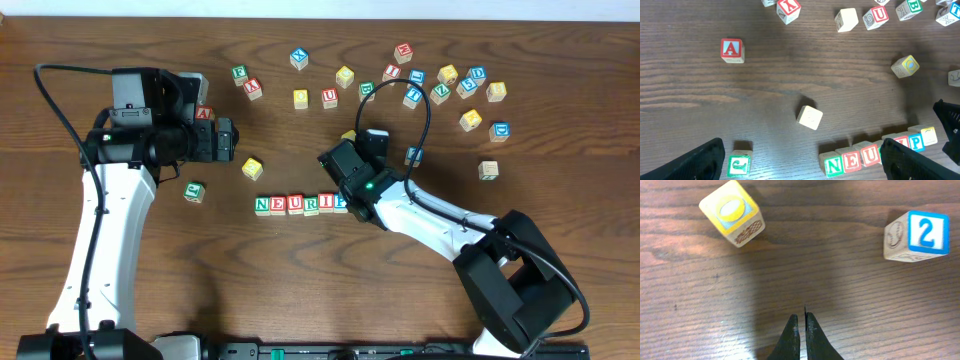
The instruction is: Spell out NEURIPS
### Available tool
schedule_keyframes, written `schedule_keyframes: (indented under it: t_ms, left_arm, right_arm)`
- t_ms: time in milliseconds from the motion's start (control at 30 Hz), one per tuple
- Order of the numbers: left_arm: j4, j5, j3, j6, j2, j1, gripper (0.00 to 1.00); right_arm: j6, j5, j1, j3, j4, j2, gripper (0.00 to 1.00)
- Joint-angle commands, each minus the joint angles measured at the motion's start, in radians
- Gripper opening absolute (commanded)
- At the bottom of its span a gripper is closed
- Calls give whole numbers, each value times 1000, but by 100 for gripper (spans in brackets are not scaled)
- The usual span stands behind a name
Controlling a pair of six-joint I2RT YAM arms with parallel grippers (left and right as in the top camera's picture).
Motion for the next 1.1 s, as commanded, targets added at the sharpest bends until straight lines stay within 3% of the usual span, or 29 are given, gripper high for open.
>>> schedule_keyframes:
  t_ms: [0,1067]
  left_arm:
    - [0,15,22,21,1,2,98]
    - [0,15,22,21,1,2,98]
  right_arm:
    - [-14,-30,-5,13,3,-10,1]
    - [-51,-165,-4,13,-15,-10,1]
